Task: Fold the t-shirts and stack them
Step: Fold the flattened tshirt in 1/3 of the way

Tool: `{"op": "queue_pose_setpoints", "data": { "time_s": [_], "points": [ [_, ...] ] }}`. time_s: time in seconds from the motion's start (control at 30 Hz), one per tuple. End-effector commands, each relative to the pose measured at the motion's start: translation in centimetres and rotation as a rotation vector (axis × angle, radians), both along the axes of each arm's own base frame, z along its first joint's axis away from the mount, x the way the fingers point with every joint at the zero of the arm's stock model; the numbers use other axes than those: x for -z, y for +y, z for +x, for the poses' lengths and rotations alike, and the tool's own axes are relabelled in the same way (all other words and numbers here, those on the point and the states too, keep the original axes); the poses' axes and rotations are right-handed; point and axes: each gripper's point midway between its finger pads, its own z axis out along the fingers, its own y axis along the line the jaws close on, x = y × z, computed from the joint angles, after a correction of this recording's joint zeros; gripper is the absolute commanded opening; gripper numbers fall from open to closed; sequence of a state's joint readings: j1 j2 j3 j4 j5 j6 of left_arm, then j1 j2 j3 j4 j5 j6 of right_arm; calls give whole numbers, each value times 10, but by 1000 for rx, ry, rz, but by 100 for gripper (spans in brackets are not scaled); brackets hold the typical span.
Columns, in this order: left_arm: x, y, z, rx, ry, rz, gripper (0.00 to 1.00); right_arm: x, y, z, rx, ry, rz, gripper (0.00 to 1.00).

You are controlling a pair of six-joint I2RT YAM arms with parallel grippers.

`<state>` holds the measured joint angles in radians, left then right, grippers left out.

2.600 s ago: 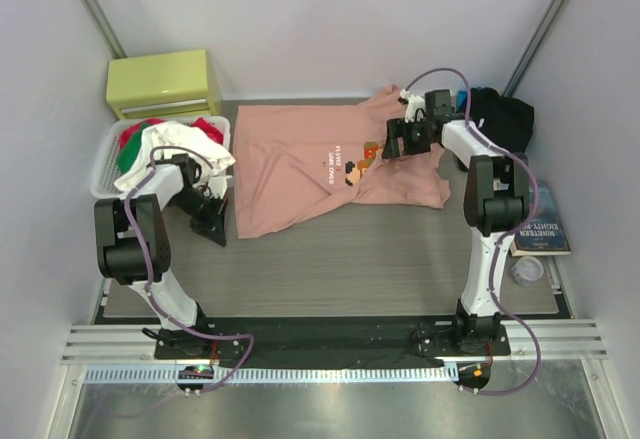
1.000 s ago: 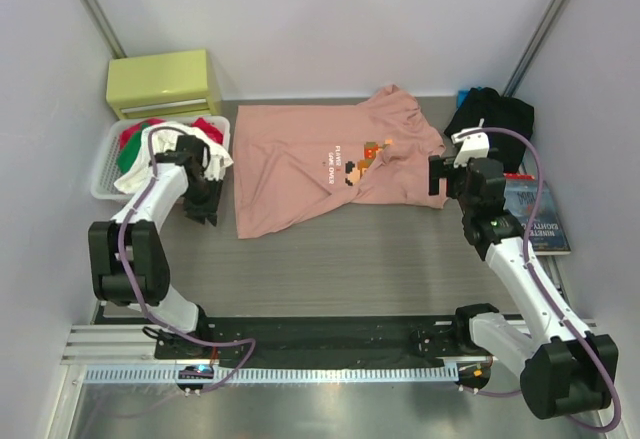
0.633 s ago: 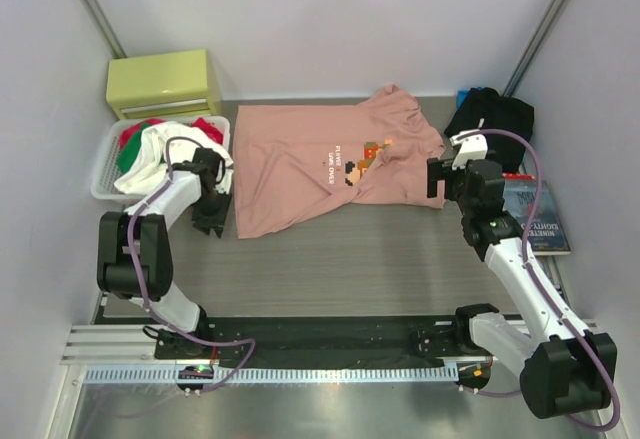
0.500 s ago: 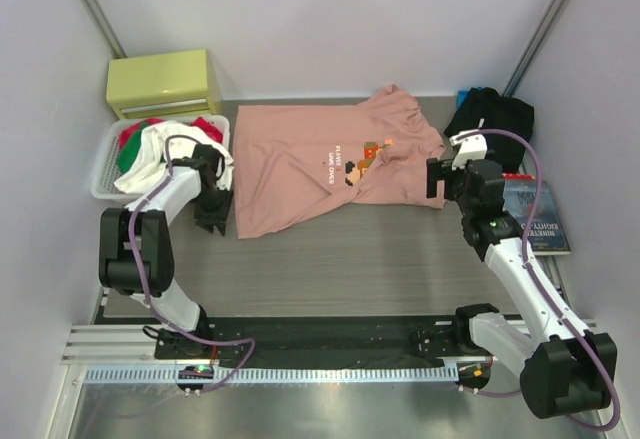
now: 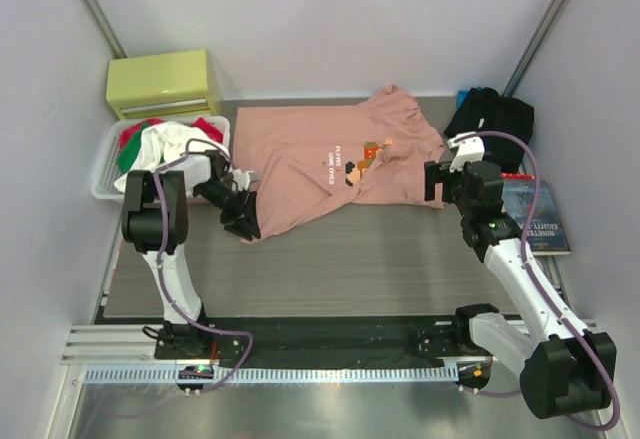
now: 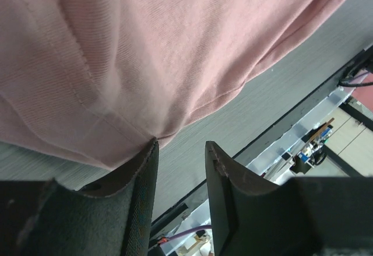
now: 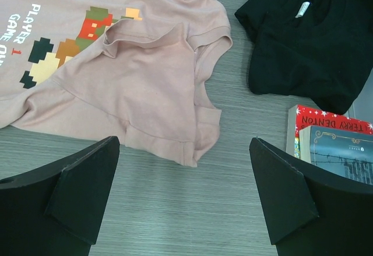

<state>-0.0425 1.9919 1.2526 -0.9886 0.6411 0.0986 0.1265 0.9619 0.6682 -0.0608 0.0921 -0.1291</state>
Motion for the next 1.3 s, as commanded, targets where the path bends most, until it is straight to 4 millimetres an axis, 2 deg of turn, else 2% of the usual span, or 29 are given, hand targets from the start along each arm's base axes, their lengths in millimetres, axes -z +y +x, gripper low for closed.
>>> {"op": "queue_pose_setpoints", "data": {
  "time_s": [0.0,0.23,0.33,0.37,0.43,0.47,0.53,0.57,0.6,0.63,0.67,0.7,0.73,0.77,0.8,0.83,0.9,1.07,1.1,1.13,1.17,1.2,1.23,1.27],
  "points": [
    [-10,5,-3,-33,4,-44,39,-12,2,4,-15,-54,9,99],
    [-20,10,5,-19,-94,-9,40,-5,6,8,-26,-11,18,98],
    [-21,22,19,-10,-184,69,40,-5,8,6,-42,-9,15,98],
    [-25,31,25,-7,-234,123,40,-7,8,5,-50,-16,16,98],
    [-34,37,41,26,-357,164,40,-7,10,4,-63,-18,16,98],
    [-48,43,49,34,-446,225,40,-7,12,4,-74,-19,13,98],
    [-68,37,67,58,-593,247,40,-3,11,3,-75,-12,7,98],
    [-95,35,71,49,-711,255,40,-2,11,3,-78,-9,2,97],
    [-111,33,88,20,-831,285,39,-1,11,3,-79,-8,-2,64],
    [-121,33,89,7,-886,303,33,-2,10,3,-75,-8,-4,8],
    [-134,33,94,-13,-929,319,24,4,8,0,-61,23,-7,1],
    [-139,31,89,-11,-909,320,0,1,10,3,-73,47,-7,1],
    [-154,28,92,-29,-918,304,0,5,11,1,-74,85,-2,1],
    [-159,25,91,-29,-913,293,0,9,11,-3,-75,110,2,1],
    [-165,23,89,-31,-927,287,0,7,22,-7,-135,102,26,1],
    [-167,21,87,-24,-935,281,0,6,23,-9,-143,95,28,1],
    [-170,17,83,-18,-944,270,0,1,23,-11,-143,72,35,1],
    [-156,16,73,-30,-891,260,0,2,25,-12,-157,80,35,1],
    [-160,15,79,-48,-928,261,0,4,24,-12,-152,82,31,1],
    [-161,16,78,-60,-947,280,0,9,22,-9,-139,97,25,1],
    [-161,28,85,-97,-967,370,0,18,18,-8,-116,133,11,1],
    [-160,25,86,-83,-968,391,0,18,17,-3,-114,159,6,1],
    [-170,26,94,-89,-979,407,0,24,20,0,-125,202,9,1],
    [-154,25,101,-79,-912,425,0,48,29,0,-162,308,29,1]
  ]
}}
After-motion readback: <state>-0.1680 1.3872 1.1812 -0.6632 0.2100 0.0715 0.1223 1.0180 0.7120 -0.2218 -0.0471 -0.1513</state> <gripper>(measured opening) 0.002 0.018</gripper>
